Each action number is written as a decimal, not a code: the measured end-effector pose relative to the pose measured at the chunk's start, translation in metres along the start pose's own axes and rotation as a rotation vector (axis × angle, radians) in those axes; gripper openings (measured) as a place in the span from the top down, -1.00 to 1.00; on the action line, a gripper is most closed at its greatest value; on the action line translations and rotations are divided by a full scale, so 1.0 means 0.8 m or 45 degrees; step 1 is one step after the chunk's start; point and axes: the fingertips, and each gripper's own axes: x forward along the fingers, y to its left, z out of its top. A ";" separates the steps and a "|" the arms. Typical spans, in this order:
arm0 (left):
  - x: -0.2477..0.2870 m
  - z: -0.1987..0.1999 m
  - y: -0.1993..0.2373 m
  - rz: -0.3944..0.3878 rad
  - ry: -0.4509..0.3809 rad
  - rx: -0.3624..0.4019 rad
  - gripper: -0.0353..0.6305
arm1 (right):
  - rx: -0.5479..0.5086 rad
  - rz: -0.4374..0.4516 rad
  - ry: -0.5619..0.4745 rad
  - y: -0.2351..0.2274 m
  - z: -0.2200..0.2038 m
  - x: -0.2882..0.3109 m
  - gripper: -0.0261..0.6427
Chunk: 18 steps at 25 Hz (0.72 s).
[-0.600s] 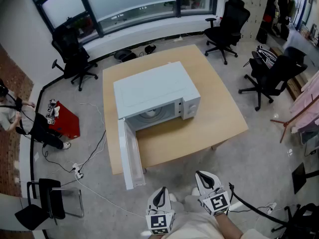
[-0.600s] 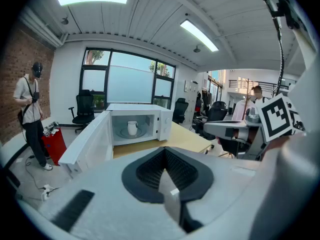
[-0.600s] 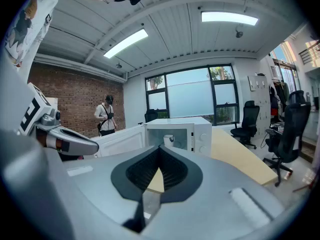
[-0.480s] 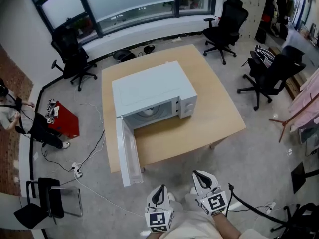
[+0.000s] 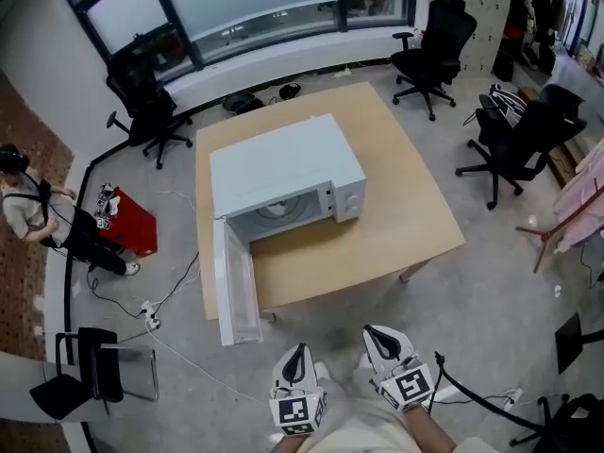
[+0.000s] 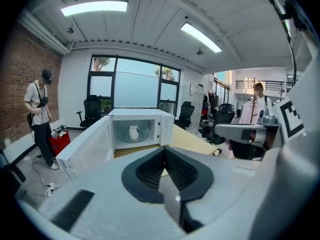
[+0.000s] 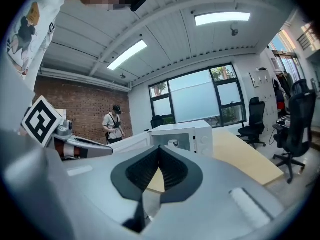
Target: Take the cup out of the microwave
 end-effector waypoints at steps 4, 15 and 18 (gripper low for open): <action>0.011 0.006 -0.009 0.054 -0.041 -0.009 0.84 | -0.031 0.044 -0.010 -0.015 0.002 -0.005 0.90; 0.067 0.024 0.029 0.113 -0.035 -0.072 0.88 | -0.049 0.079 0.024 -0.048 0.003 0.058 0.90; 0.100 0.038 0.049 0.066 -0.021 -0.061 0.88 | -0.040 0.051 0.028 -0.058 0.009 0.096 0.90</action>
